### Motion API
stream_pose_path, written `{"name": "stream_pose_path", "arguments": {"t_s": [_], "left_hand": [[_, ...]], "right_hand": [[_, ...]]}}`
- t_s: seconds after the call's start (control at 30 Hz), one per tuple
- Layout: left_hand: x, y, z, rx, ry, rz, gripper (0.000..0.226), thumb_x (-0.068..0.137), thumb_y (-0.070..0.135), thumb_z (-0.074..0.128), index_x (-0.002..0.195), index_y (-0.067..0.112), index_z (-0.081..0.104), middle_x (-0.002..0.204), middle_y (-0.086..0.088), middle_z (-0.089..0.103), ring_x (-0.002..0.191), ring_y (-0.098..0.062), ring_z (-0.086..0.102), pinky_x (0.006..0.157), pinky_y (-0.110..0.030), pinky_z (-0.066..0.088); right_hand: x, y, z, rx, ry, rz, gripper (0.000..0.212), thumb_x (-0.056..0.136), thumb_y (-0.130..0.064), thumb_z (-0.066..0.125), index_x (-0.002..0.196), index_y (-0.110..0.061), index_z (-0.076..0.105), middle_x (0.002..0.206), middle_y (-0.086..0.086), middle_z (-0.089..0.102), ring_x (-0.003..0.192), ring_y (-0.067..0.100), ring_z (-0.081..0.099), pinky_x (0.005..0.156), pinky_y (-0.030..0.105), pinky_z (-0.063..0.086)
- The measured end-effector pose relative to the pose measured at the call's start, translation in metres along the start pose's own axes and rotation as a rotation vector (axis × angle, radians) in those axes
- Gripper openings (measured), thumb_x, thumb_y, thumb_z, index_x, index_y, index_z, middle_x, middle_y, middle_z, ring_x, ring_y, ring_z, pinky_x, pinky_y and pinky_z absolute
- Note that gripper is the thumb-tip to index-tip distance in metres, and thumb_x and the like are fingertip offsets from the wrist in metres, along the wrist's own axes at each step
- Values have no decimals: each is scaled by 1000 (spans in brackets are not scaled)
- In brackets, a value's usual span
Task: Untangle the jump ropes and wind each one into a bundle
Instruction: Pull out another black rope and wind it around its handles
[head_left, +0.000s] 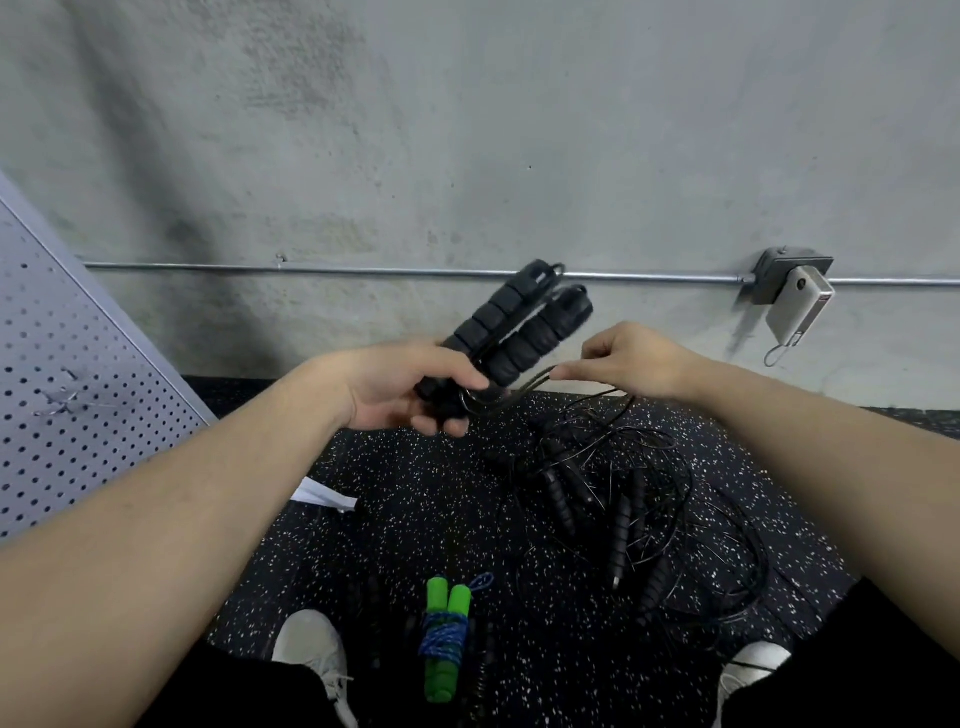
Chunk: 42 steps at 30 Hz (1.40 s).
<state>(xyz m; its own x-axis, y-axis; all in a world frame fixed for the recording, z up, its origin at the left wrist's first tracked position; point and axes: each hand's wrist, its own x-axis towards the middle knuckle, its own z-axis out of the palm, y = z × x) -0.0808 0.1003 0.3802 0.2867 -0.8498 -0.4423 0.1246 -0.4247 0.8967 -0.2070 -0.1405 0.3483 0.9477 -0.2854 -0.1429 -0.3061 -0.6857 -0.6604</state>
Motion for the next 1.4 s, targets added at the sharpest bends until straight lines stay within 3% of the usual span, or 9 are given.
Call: {"name": "stream_pose_path", "arguments": {"t_s": [0.13, 0.2, 0.37, 0.53, 0.77, 1.03, 1.2, 1.3, 1.4], "left_hand": [[2, -1, 6, 273, -156, -51, 46, 92, 11, 64, 135, 6, 48, 127, -21, 65, 68, -21, 67, 44, -21, 45], [5, -2, 11, 408, -189, -60, 47, 97, 1, 60, 137, 17, 41, 129, -11, 68, 68, -23, 67, 43, -24, 47], [15, -8, 24, 580, -159, -119, 67, 93, 2, 65, 136, 30, 21, 115, -9, 73, 67, -28, 66, 42, -28, 50], [29, -20, 36, 599, 10, -223, 68, 89, 6, 67, 135, 28, 23, 102, -18, 65, 50, -28, 62, 43, -31, 52], [39, -20, 42, 820, 217, -346, 35, 90, 18, 60, 120, 8, 44, 94, -14, 63, 51, -27, 65, 52, -31, 54], [41, -23, 12, 295, 485, -90, 21, 93, 24, 65, 111, 22, 55, 83, -6, 75, 50, -18, 63, 42, -22, 34], [39, -25, 14, -50, 604, 14, 45, 86, 14, 79, 116, 19, 46, 97, -12, 72, 58, -25, 69, 43, -25, 42], [36, -22, 10, -184, 671, 131, 36, 85, 8, 79, 110, 15, 54, 85, -7, 73, 60, -22, 69, 56, -31, 48], [30, -19, 4, -278, 599, 182, 26, 90, 13, 76, 110, 14, 59, 86, -10, 73, 64, -22, 69, 54, -30, 48]], "right_hand": [[7, -4, -2, 77, 39, 26, 24, 85, -21, 77, 65, -19, 64, 63, 0, 55, 63, 13, 46, 59, 27, 35], [8, -4, -1, 69, 26, 11, 26, 88, -5, 70, 69, -23, 67, 67, -2, 64, 66, 12, 52, 61, 22, 41], [9, -8, 5, 62, -5, -13, 20, 76, -39, 85, 74, -21, 76, 70, -3, 72, 63, 0, 58, 63, 18, 47], [9, -25, 13, -3, 37, -66, 20, 74, -39, 86, 72, -24, 74, 63, -10, 65, 51, -6, 52, 49, 8, 38], [1, -62, 40, -141, 45, -216, 22, 84, -41, 78, 74, -26, 66, 78, -4, 70, 74, 10, 62, 68, 28, 49], [-2, -74, 48, 14, 36, -109, 35, 105, -39, 43, 88, -14, 59, 70, -4, 56, 62, 8, 50, 58, 25, 36], [-6, -73, 53, 142, -13, -65, 44, 106, -42, 38, 69, -21, 50, 56, -5, 52, 54, 15, 57, 60, 29, 43], [-13, -76, 51, 241, -75, -136, 30, 108, -31, 36, 91, -17, 56, 60, 0, 58, 57, 15, 67, 59, 24, 46], [-16, -74, 50, 265, -126, -117, 31, 108, -33, 36, 95, -14, 56, 63, 0, 50, 45, 13, 48, 49, 27, 44]]}}
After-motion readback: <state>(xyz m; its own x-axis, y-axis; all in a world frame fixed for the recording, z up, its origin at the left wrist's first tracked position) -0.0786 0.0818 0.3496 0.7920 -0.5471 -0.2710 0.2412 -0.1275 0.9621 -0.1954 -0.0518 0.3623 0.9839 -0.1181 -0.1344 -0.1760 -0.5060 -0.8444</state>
